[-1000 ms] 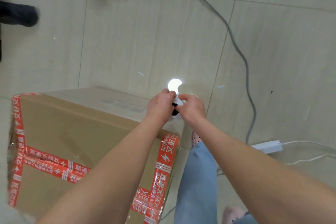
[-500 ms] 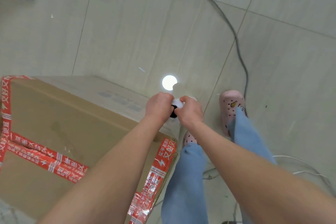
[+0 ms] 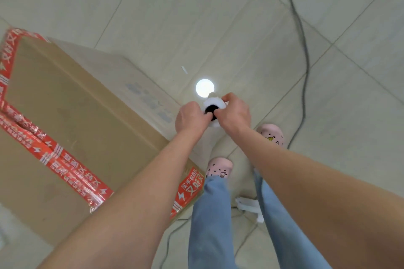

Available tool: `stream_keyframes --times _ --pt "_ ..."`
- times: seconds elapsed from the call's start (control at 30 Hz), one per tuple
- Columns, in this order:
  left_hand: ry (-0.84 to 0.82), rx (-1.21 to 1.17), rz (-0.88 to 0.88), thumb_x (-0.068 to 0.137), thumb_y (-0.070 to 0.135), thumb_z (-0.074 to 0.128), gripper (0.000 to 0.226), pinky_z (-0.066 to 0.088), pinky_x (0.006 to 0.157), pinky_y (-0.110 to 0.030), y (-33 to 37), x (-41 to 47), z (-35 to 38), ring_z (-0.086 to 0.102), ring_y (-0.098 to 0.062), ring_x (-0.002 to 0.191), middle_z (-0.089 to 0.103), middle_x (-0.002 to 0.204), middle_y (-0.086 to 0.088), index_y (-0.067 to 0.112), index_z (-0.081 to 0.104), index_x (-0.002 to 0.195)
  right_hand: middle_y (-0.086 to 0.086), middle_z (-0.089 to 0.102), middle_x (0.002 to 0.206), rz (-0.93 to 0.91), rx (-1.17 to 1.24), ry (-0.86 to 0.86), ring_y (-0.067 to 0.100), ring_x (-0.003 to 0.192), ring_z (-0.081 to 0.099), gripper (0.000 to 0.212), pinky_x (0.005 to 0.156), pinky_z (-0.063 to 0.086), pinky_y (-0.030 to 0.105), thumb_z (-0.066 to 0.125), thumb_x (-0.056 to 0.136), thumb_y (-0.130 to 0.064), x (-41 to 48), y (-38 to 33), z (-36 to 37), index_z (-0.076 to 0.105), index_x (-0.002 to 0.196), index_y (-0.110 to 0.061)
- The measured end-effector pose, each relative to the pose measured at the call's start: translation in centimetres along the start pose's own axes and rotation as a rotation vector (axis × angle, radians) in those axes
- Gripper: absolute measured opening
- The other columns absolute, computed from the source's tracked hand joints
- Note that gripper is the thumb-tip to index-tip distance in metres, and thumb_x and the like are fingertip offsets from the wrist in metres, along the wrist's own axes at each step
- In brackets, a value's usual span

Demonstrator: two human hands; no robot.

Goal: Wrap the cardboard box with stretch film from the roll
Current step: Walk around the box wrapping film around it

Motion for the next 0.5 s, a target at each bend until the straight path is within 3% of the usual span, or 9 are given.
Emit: stream_keyframes --times 0.1,0.2,0.3,0.4,0.5 --pt "0.025 0.174 0.211 0.08 0.015 0.058 0.026 0.042 0.065 -0.031 2.7 0.6 -0.7 0.059 -0.028 0.092 0.064 0.1 -0.006 0.014 0.061 0.106 0.005 0.064 0.107 -0.03 -0.056 -0.053 0.025 0.093 0.061 0.035 0.075 0.05 0.033 0.058 0.083 -0.016 0.6 -0.7 0.0 0.057 0.117 -0.022" --pt "-0.041 0.171 0.239 0.069 0.012 0.054 0.025 0.042 0.058 -0.028 3.7 1.3 -0.7 0.059 -0.027 0.075 0.067 0.083 -0.006 0.015 0.067 0.091 0.004 0.066 0.103 -0.095 -0.107 -0.092 0.023 0.086 0.059 0.031 0.071 0.048 0.03 0.054 0.083 -0.011 0.8 -1.7 0.2 0.061 0.112 -0.021" --pt "0.014 0.131 0.164 0.076 0.011 0.049 0.02 0.033 0.051 -0.028 3.4 2.6 -1.7 0.052 -0.025 0.07 0.057 0.072 -0.002 0.012 0.067 0.084 0.006 0.067 0.1 -0.199 -0.193 -0.08 0.026 0.09 0.061 0.031 0.076 0.051 0.035 0.052 0.083 -0.01 1.2 -3.3 0.0 0.063 0.111 -0.02" --pt "0.084 0.121 0.122 0.079 0.01 0.048 0.013 0.033 0.056 -0.028 2.8 3.1 -2.7 0.05 -0.027 0.07 0.051 0.067 -0.002 0.011 0.057 0.07 0.005 0.066 0.103 -0.261 -0.258 -0.062 0.025 0.093 0.061 0.035 0.074 0.048 0.032 0.049 0.085 -0.012 2.0 -4.9 -0.1 0.061 0.117 -0.021" --pt "0.129 -0.034 -0.006 0.081 0.014 0.051 0.026 0.029 0.048 -0.026 1.2 3.7 -3.6 0.049 -0.026 0.064 0.046 0.057 0.0 0.014 0.045 0.056 0.003 0.063 0.11 -0.304 -0.222 -0.038 0.024 0.096 0.06 0.034 0.074 0.046 0.032 0.051 0.085 -0.014 2.6 -6.6 -0.1 0.058 0.117 -0.02"
Point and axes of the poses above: each hand's wrist, its own x-axis towards the middle knuckle, its own z-axis out of the palm, y = z × x, the point moved 8 cm from there along x, towards the middle knuckle
